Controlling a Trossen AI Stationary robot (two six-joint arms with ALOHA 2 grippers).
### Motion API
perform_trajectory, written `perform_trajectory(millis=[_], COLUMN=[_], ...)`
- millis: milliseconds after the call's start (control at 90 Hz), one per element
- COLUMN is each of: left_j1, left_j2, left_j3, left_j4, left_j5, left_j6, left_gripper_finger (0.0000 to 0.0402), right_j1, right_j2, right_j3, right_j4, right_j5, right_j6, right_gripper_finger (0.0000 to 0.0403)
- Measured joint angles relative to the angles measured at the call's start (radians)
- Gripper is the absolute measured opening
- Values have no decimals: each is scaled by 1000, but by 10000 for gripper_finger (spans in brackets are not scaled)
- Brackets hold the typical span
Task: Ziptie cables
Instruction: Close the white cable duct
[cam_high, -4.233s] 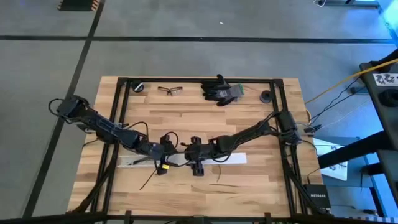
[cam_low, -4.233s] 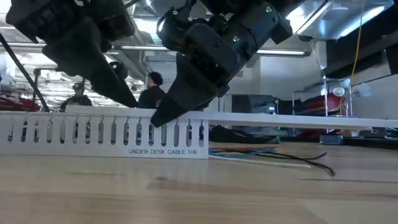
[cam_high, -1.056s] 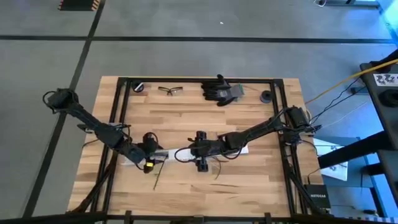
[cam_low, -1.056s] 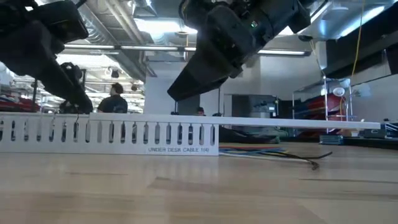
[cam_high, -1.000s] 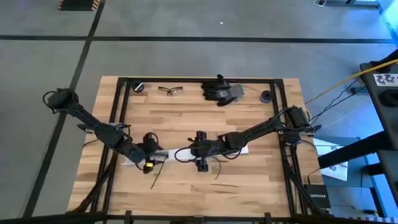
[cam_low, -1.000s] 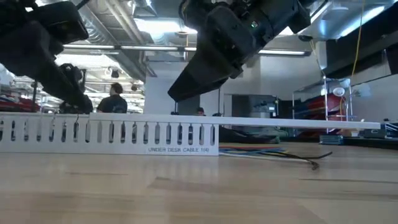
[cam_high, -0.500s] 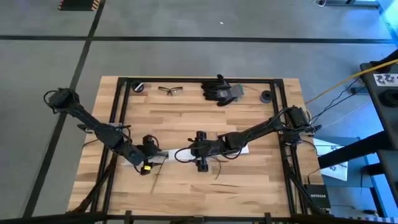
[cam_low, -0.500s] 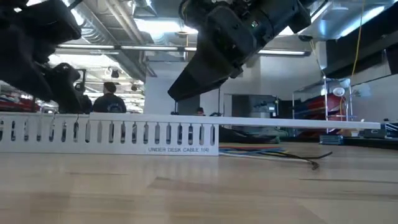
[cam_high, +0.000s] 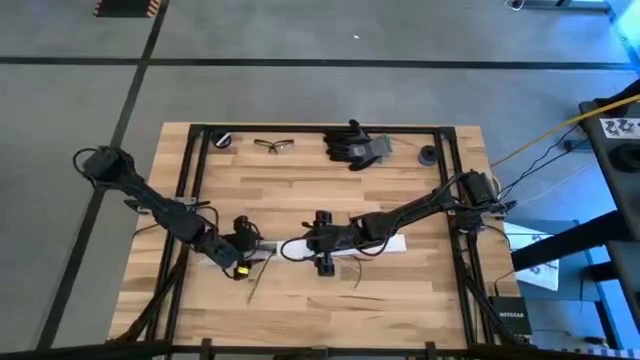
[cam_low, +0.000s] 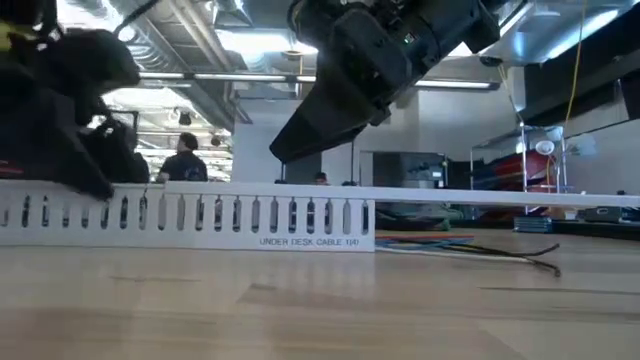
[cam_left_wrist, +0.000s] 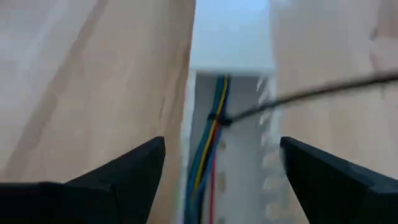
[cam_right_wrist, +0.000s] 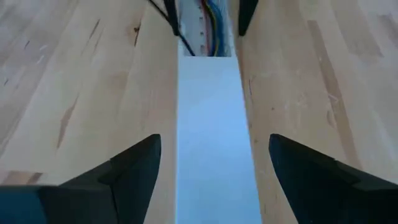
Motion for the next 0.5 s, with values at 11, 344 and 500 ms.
perform_trajectory(millis=[11,344,500], left_j1=[0,6,13], left_j2=[0,50,121], left_j3=[1,-56,-102], left_j4=[4,148,295], left_j5=[0,5,8], left_j6=[1,8,4], left_gripper_finger=[302,302,302], right_j1=[0,0,0], right_j2=[0,0,0], right_j3=[0,0,1], right_j4=[0,26,45], right_j5=[0,0,0], right_j6=[0,1,-6], right_gripper_finger=[285,285,285])
